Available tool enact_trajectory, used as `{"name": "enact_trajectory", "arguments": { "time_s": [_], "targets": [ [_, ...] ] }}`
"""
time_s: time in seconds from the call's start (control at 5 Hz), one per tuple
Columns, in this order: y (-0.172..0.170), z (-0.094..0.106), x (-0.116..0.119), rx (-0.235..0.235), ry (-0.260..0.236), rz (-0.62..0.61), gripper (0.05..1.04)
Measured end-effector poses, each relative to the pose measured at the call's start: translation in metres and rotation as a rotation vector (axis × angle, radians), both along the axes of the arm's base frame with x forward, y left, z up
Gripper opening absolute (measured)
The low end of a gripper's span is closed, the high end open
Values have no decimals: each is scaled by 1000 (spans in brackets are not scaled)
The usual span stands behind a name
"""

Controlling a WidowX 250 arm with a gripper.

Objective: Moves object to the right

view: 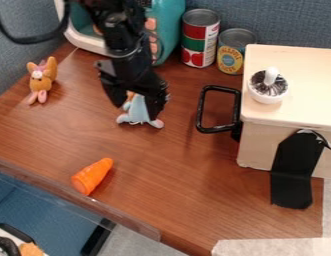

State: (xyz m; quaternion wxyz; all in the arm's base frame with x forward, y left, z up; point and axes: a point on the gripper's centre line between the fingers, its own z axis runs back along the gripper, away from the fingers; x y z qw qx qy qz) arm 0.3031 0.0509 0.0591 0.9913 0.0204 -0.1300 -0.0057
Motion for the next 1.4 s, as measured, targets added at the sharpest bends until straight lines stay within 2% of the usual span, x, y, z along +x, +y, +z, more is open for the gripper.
{"name": "enact_trajectory", "arguments": {
  "time_s": [0.2,0.4,0.6,0.8,1.0,1.2,1.4],
  "targets": [
    [8,-1,26,34,-43,62,1001],
    [17,-14,38,68,-34,89,1001],
    [21,-31,38,76,1,110,1001],
    [21,-46,36,67,30,118,944],
    [21,-46,36,62,30,115,658],
    [24,-45,33,49,32,130,426],
    [26,-31,30,28,13,146,323]
  ]
}}
